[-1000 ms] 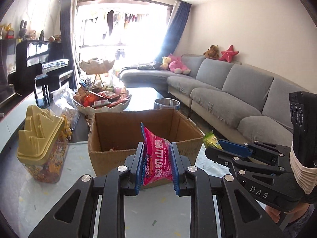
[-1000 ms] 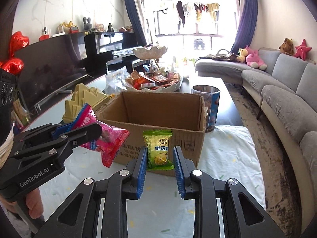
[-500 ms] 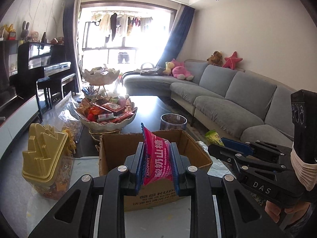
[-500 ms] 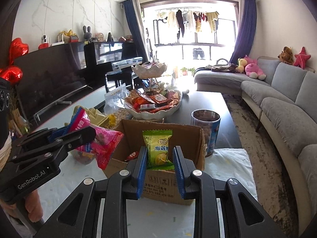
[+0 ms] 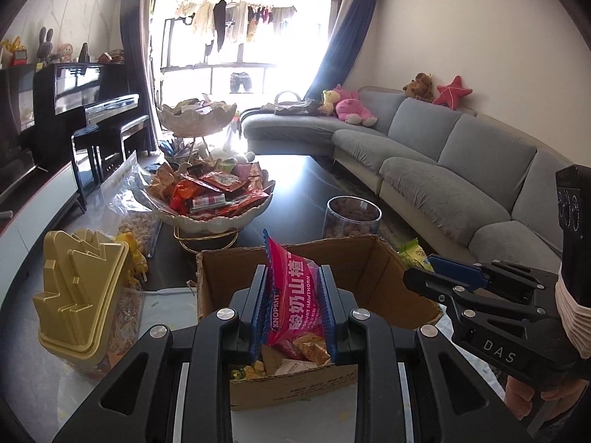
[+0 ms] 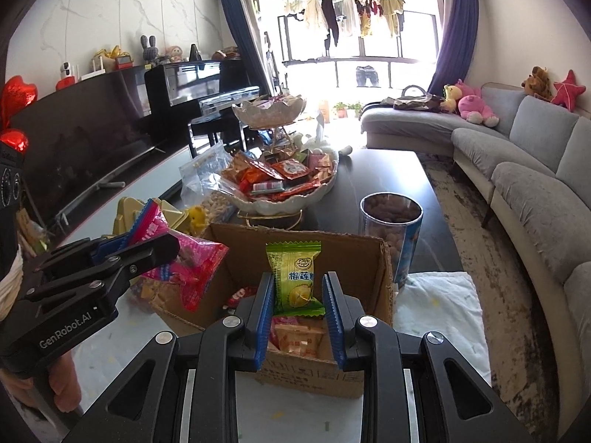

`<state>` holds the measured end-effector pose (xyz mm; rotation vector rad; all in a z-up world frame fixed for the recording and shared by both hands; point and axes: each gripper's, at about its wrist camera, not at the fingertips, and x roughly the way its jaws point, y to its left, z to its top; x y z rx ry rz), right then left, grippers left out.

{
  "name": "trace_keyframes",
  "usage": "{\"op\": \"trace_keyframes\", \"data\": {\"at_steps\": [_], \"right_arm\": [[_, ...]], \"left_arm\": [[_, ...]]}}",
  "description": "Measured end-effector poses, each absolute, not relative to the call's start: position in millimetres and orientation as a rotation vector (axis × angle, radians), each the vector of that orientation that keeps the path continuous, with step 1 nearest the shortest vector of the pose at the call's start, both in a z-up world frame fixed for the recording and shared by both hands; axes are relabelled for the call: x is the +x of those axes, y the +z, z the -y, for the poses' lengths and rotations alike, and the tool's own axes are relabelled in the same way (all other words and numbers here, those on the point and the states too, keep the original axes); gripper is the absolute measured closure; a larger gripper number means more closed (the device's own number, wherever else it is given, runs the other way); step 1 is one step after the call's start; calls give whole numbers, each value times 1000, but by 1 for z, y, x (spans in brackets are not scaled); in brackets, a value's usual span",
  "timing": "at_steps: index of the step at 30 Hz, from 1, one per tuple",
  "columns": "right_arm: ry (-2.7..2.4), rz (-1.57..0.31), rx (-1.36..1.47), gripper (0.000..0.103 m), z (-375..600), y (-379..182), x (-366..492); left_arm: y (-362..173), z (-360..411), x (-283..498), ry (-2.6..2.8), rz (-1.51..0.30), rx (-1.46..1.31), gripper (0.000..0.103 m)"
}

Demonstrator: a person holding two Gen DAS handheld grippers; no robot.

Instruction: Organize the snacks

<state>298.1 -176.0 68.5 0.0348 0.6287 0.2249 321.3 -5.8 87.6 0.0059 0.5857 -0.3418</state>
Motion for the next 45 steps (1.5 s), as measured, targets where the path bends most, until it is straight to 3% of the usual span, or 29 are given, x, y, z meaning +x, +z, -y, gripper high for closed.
{"op": "trace_keyframes", "data": {"at_steps": [2,5,18,26,35,45], "right_arm": [[203,-640,35,71,177,65,303],[169,-649,46,55,180,62,307],[136,-594,32,41,182,70,273],[105,-508,25,22,181,85,224],[71,-431,0,13,177,89,155],[41,-402,18,10,178,79,86]], "left_arm": [[84,4,326,-303,-591,20,70],[81,4,324,-277,-589,42,58],[90,-2,275,-208,-514,69,34],[102,-10,220,-173,-431,89,21],[99,-19,159,-164,-406,66,4],[86,-23,94,-160,-388,72,0]]}}
